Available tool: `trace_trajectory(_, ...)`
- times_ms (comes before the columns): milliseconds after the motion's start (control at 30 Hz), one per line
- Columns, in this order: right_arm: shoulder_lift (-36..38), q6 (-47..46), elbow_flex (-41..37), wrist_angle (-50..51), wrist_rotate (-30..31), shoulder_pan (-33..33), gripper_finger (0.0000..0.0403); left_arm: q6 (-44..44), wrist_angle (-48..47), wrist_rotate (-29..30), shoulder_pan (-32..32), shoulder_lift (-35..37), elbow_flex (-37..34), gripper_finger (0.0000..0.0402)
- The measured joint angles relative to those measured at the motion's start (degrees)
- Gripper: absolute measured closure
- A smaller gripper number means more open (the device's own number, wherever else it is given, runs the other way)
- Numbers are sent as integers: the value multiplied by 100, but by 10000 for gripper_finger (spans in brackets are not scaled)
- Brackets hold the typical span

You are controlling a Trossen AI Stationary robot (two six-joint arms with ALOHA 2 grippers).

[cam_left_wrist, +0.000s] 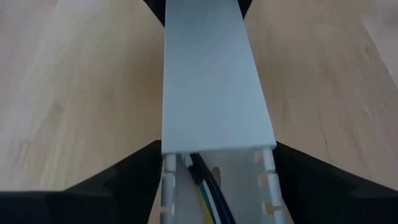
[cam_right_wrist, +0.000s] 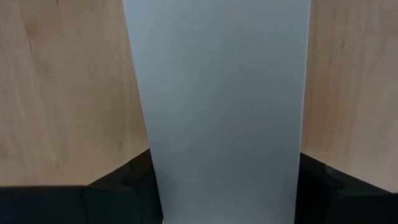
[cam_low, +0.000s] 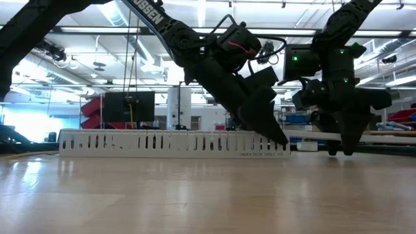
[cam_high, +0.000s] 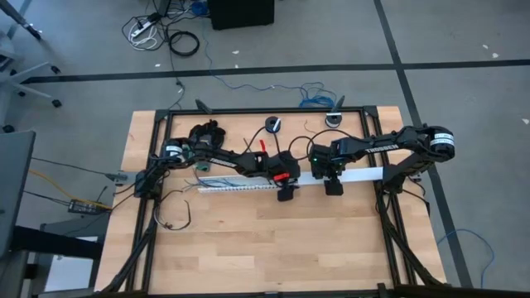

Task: Ziptie cables
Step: Close the white cable duct

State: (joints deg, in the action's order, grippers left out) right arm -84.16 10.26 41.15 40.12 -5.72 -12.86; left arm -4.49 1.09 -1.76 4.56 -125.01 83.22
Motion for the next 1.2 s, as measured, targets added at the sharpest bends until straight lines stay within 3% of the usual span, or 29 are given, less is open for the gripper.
trace_trajectory(567, -6, -1, -7, 61, 1, 0, 169, -121, -1626, -186, 2, 269, -4, 107)
trace_trajectory(667, -8, 0, -7, 69, -4, 2, 168, -103, -1535, -372, 8, 311, -134, 107)
trace_trajectory(1200, -8, 1, -11, 61, 4, 0, 168, 273, -1001, 157, 13, 892, -1213, 108)
